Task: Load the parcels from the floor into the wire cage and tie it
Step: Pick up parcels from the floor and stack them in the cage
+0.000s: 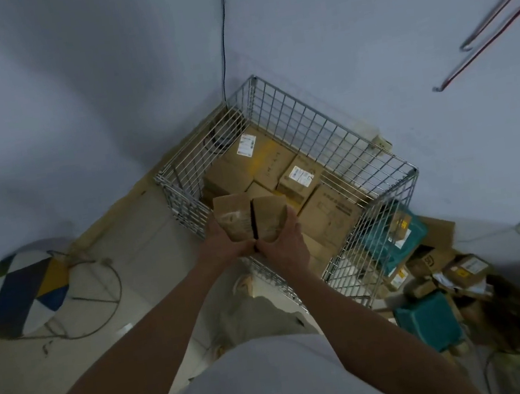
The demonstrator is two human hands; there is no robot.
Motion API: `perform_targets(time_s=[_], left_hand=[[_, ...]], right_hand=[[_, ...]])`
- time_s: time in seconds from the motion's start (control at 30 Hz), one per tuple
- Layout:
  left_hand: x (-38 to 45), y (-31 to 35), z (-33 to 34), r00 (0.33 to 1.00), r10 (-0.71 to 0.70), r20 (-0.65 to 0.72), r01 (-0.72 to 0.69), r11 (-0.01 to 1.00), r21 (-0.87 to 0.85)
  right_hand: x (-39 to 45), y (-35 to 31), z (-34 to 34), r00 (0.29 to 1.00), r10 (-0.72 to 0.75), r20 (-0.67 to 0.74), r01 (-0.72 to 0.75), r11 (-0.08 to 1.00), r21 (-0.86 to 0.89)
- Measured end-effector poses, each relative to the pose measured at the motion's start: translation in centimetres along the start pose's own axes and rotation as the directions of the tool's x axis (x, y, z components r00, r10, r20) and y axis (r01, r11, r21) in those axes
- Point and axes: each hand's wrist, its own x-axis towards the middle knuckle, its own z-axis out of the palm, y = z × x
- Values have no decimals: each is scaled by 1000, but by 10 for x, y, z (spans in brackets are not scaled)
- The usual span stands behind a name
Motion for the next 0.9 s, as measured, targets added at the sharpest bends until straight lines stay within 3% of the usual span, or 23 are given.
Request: perform_targets(time_s=[0.13, 0.27, 0.33, 0.43, 0.57, 0.7, 0.8, 0.9], left_hand=[[49, 13, -25, 993, -87, -76, 81, 994, -71], [94, 33, -60, 984, -107, -142, 132, 973, 188], [118, 51, -69, 990, -34, -140, 85, 923, 376], [153, 72, -71, 999, 44, -31, -15, 784, 620], [191, 92, -58, 980, 162, 117, -195, 646, 738], [239, 90, -48, 980, 125, 155, -199, 616, 762], [271, 91, -47, 939, 67, 337, -312, 581, 752], [308, 84, -57, 862, 31, 506, -467, 440, 767]], right_hand=[[43, -31, 24, 998, -45, 47, 45, 999, 8], [92, -56, 40, 995, -42, 87, 38, 998, 52], [114, -55, 42, 997, 20, 79, -24, 998, 56], [142, -44, 36, 989, 145, 13, -146, 988, 42], [166, -29, 23, 937, 349, -34, -340, 928, 153], [182, -17, 27, 860, 506, -68, -495, 859, 133], [185, -20, 30, 823, 568, -26, -562, 820, 111], [189, -23, 41, 755, 655, -19, -642, 744, 185]])
